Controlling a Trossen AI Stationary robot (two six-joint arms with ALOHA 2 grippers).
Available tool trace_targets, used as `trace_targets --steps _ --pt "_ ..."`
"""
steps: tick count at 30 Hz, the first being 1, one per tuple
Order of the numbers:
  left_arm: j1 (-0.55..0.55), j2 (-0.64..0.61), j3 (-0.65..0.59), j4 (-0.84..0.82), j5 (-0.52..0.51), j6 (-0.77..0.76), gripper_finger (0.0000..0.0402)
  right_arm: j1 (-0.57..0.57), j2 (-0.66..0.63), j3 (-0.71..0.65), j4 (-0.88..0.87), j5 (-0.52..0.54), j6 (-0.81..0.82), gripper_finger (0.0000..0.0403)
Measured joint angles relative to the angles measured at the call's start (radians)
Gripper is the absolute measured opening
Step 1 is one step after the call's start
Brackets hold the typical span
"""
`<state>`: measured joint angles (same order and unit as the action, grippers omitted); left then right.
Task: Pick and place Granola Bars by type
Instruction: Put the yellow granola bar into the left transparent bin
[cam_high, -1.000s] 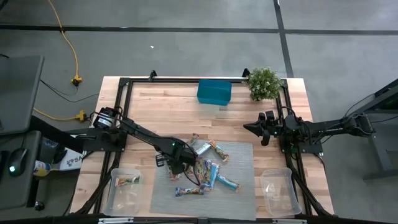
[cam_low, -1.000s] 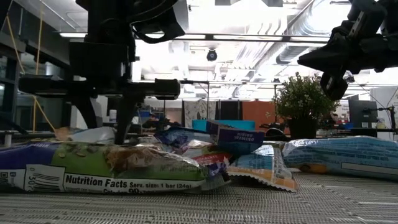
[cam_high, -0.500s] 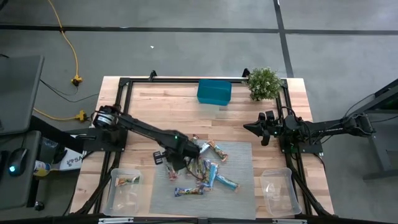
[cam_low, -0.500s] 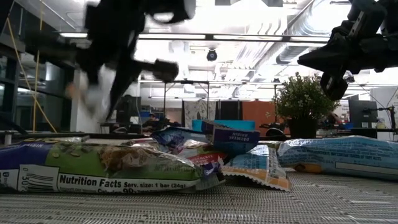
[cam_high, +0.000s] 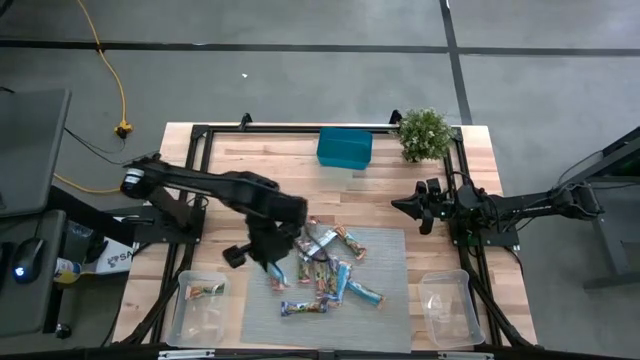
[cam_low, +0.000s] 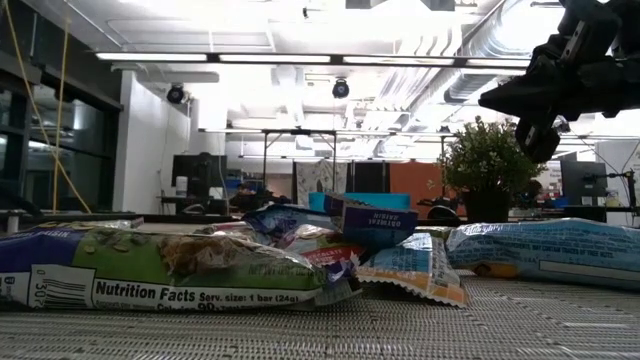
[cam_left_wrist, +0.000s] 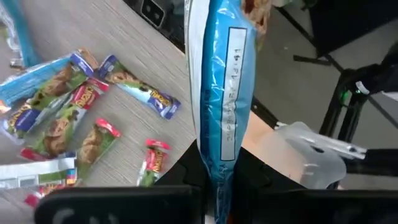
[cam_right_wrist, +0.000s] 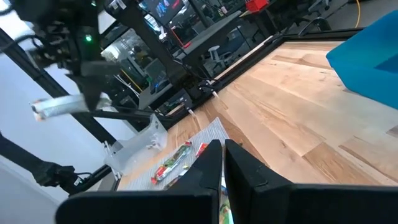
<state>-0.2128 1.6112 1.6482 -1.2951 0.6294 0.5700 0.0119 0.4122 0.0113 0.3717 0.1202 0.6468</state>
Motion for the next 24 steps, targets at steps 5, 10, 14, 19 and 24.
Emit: trace_targets --steps 5,10,14,19,24 --pt "-0.125 -0.088 -0.001 -0.017 -0.13 -0.214 0.0027 0.0 0.0 0.0 -0.001 0.0 0.0 0.0" --pt "-0.319 -0.155 -0.001 -0.047 -0.357 -0.506 0.0027 0.0 0.0 0.0 -0.01 0.0 0.0 0.0" --pt "-0.491 -0.177 -0.001 -0.092 -0.554 -0.792 0.0027 0.0 0.0 0.0 -0.01 0.0 0.0 0.0" --pt "-0.707 -0.171 -0.002 -0.154 -0.721 -1.157 0.0027 0.0 0.0 0.0 -0.01 0.0 0.0 0.0" --pt "-0.848 -0.136 -0.002 -0.232 -0.822 -1.501 0.0027 0.0 0.0 0.0 -0.01 0.0 0.0 0.0"
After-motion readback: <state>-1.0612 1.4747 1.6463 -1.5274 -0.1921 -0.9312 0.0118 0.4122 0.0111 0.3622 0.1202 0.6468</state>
